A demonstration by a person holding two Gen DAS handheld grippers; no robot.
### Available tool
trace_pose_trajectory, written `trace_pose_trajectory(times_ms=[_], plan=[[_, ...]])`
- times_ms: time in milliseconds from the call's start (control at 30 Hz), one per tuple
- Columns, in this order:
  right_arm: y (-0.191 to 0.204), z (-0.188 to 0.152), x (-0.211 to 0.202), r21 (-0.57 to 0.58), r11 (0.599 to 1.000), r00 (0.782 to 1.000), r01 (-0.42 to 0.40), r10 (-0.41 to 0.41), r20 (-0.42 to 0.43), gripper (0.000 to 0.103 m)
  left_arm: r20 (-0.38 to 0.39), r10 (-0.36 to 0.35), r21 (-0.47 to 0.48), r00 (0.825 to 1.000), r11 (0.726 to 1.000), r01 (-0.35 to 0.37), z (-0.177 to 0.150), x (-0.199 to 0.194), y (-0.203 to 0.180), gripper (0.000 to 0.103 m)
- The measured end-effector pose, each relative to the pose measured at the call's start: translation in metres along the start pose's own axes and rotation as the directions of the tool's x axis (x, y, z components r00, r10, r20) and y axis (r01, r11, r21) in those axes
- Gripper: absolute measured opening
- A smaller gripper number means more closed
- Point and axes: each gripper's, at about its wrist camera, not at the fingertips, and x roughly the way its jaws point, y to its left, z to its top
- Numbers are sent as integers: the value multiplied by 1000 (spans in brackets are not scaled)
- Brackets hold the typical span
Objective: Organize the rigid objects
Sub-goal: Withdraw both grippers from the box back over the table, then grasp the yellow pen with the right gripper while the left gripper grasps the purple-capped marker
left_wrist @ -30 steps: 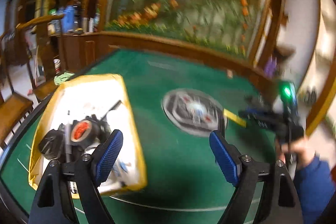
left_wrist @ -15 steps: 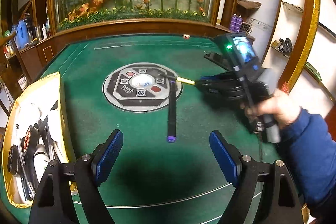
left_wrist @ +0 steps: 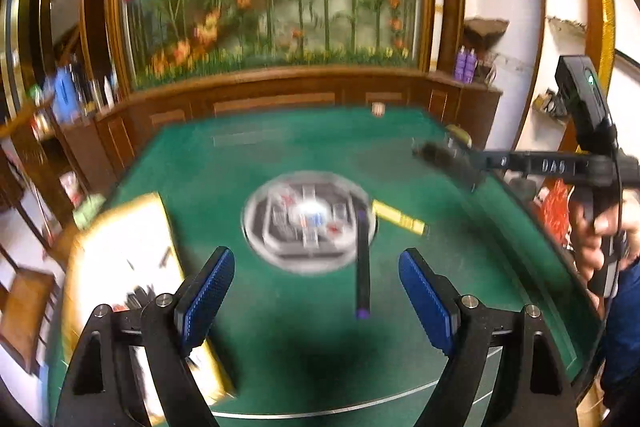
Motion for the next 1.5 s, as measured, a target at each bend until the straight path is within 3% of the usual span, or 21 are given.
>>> trace_pose_trajectory(times_ms=[100, 200, 267, 300, 333, 367, 400, 500, 600, 700, 900, 1000, 1067, 1133, 1233, 1300, 1433, 1500], plan=[[6, 50, -56, 24, 999, 990, -41, 37, 138, 0, 84, -2, 25, 996, 1000, 0, 47, -40, -3, 87], [19, 92, -114, -8, 1000, 954, -19, 20, 301, 0, 167, -36, 43, 985, 999, 30, 97, -81, -11, 89], [26, 105, -130, -49, 999, 939, 12, 5, 343, 5, 201, -56, 60, 978, 997, 45, 120, -99, -18, 103], [27, 103, -124, -60, 998, 948, 6, 13, 318, 12, 201, -68, 75, 977, 996, 54, 125, -100, -21, 103], [25, 100, -114, -60, 998, 956, 4, 13, 294, 26, 193, -74, 85, 978, 995, 58, 125, -98, -24, 103], [24, 90, -95, -61, 998, 967, 10, 6, 256, 31, 193, -75, 86, 978, 995, 59, 119, -91, -26, 103], [23, 79, -76, -69, 997, 976, 17, -2, 218, 31, 185, -82, 87, 979, 994, 67, 111, -83, -26, 103], [9, 30, 6, -58, 998, 999, 39, -37, 39, 30, 68, -110, 84, 992, 991, 104, 75, -33, -27, 103], [-9, -6, 71, -34, 998, 995, 58, -61, -78, 30, -35, -105, 67, 994, 992, 108, 31, 23, -27, 102], [-26, -20, 112, -24, 994, 982, 108, -111, -153, 30, -124, -87, 20, 988, 996, 91, -1, 69, -24, 100], [-30, -39, 153, -93, 987, 964, 131, -148, -220, 30, -187, -104, -28, 977, 995, 100, -31, 106, -25, 99], [-23, -38, 156, -149, 978, 964, 148, -177, -201, 31, -199, -92, -22, 976, 996, 89, -37, 116, -25, 99], [-15, -41, 158, -192, 964, 958, 182, -218, -186, 14, -205, -81, -23, 975, 997, 78, -38, 123, -26, 99], [-11, -43, 157, -217, 959, 954, 182, -225, -198, 10, -211, -77, -24, 974, 997, 74, -40, 129, -26, 99], [-15, -47, 149, -158, 970, 954, 183, -214, -212, 10, -226, -68, -15, 972, 998, 66, -41, 138, -30, 99], [-21, -49, 146, -112, 978, 956, 178, -199, -217, 10, -238, -59, 3, 969, 998, 61, -41, 145, -35, 93], [-29, -49, 141, -53, 989, 964, 141, -149, -218, 10, -287, -24, 42, 958, 998, 37, -44, 166, -48, 49], [-30, -50, 141, -45, 990, 966, 136, -143, -216, 10, -306, -15, 54, 952, 998, 33, -47, 176, -53, 36]])
